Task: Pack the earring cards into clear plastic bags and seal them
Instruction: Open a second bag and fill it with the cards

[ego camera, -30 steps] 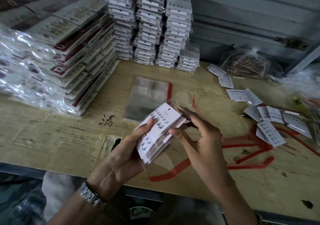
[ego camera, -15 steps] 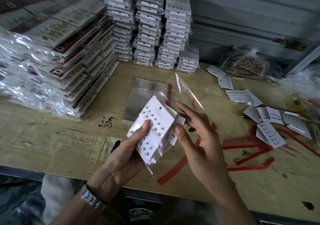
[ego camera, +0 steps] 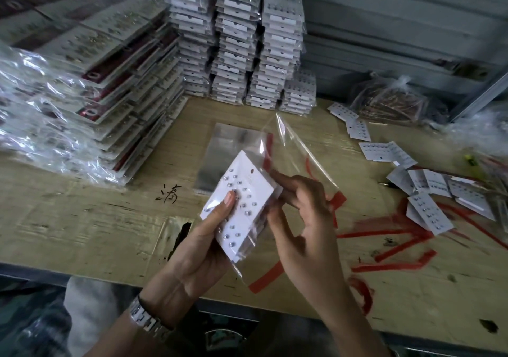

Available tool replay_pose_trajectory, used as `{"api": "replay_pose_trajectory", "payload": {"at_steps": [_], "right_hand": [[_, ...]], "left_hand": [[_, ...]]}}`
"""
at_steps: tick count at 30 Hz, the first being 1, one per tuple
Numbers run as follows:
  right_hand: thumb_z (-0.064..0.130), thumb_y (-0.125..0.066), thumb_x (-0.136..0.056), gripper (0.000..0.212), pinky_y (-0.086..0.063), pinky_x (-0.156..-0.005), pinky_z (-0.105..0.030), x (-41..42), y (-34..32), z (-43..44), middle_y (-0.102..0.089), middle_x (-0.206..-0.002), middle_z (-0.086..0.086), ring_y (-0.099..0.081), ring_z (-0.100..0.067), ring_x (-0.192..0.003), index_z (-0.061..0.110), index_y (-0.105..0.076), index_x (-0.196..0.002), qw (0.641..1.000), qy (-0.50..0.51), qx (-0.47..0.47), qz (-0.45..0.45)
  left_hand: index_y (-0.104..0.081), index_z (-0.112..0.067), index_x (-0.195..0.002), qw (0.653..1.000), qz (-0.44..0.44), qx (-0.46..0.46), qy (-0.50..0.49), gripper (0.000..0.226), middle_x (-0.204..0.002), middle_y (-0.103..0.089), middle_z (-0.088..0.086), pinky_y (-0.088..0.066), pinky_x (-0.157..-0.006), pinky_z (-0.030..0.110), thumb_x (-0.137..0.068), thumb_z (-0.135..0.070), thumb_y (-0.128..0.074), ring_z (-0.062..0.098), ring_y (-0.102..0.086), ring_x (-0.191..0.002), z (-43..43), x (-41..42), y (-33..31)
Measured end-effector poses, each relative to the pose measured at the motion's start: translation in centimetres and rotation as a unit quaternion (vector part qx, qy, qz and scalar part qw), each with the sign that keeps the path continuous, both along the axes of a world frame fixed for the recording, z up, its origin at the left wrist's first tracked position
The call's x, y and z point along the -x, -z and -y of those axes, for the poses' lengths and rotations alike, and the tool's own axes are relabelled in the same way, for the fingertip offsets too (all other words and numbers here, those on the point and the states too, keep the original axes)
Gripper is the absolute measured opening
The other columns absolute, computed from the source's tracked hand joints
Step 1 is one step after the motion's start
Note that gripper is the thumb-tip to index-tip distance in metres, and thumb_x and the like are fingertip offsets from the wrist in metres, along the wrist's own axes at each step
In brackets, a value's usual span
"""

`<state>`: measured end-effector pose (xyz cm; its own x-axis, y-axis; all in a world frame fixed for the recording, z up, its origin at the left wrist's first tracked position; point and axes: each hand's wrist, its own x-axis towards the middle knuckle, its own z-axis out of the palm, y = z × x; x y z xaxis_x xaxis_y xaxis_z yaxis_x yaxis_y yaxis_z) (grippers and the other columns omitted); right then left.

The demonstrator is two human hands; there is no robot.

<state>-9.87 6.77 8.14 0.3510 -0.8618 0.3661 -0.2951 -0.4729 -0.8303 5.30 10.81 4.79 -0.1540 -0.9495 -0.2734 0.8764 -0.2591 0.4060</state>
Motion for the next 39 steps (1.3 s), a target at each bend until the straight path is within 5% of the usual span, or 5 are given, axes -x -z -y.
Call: {"api": "replay_pose_trajectory", "payload": {"at_steps": [9, 21, 27, 35, 39], "right_hand": [[0.037, -0.058, -0.093, 0.045, -0.034, -0.105, -0.012, 0.7, -0.2, 1.4, -0.052, -0.129, 0.017, -0.041, 0.011, -0.128, 0.019, -0.056, -0.135, 0.999, -0.010, -0.004, -0.042], [0.033, -0.056, -0.094, 0.048, -0.039, -0.100, -0.008, 0.7, -0.3, 1.7, -0.056, -0.139, 0.009, -0.050, 0.010, -0.124, 0.025, -0.049, -0.141, 0.991, -0.094, -0.084, -0.032], [0.035, -0.062, -0.090, 0.051, -0.040, -0.110, -0.026, 0.7, -0.5, 1.7, -0.055, -0.141, 0.011, -0.047, 0.001, -0.132, 0.023, -0.053, -0.139, 0.990, -0.100, -0.094, 0.017], [0.032, -0.061, -0.092, 0.048, -0.042, -0.100, -0.014, 1.1, 0.1, 2.1, -0.062, -0.125, 0.012, -0.058, 0.001, -0.117, 0.030, -0.051, -0.139, 0.990, -0.122, -0.058, -0.045], [0.033, -0.051, -0.101, 0.050, -0.041, -0.106, -0.022, 1.8, -0.1, 2.4, -0.053, -0.138, 0.023, -0.047, 0.005, -0.129, 0.035, -0.037, -0.149, 0.975, -0.190, -0.102, -0.060]], "left_hand": [[-0.074, -0.001, -0.111, 0.998, 0.003, -0.062, 0.015, 0.048, -0.113, -0.073, 0.018, -0.061, -0.074, 0.033, -0.072, -0.027, -0.086, 0.026, -0.075, -0.092, 0.2, -0.4, -0.1], [-0.075, 0.000, -0.107, 0.997, -0.002, -0.066, 0.036, 0.052, -0.101, -0.075, 0.018, -0.062, -0.066, 0.034, -0.063, -0.021, -0.093, 0.027, -0.076, -0.083, -0.1, -0.3, -0.6], [-0.076, -0.003, -0.107, 0.997, 0.024, -0.065, 0.029, 0.040, -0.103, -0.075, 0.017, -0.061, -0.066, 0.035, -0.074, -0.025, -0.080, 0.027, -0.076, -0.082, -0.1, -0.3, -0.9], [-0.068, -0.003, -0.123, 0.998, 0.029, -0.052, 0.014, 0.057, -0.132, -0.063, 0.021, -0.055, -0.092, 0.042, -0.073, -0.025, -0.088, 0.032, -0.064, -0.118, -0.9, -0.5, -0.6], [-0.074, -0.008, -0.114, 0.993, 0.101, -0.061, 0.014, 0.044, -0.125, -0.067, 0.020, -0.059, -0.080, 0.038, -0.074, -0.024, -0.084, 0.031, -0.070, -0.108, -1.2, -0.5, -1.0]]}}
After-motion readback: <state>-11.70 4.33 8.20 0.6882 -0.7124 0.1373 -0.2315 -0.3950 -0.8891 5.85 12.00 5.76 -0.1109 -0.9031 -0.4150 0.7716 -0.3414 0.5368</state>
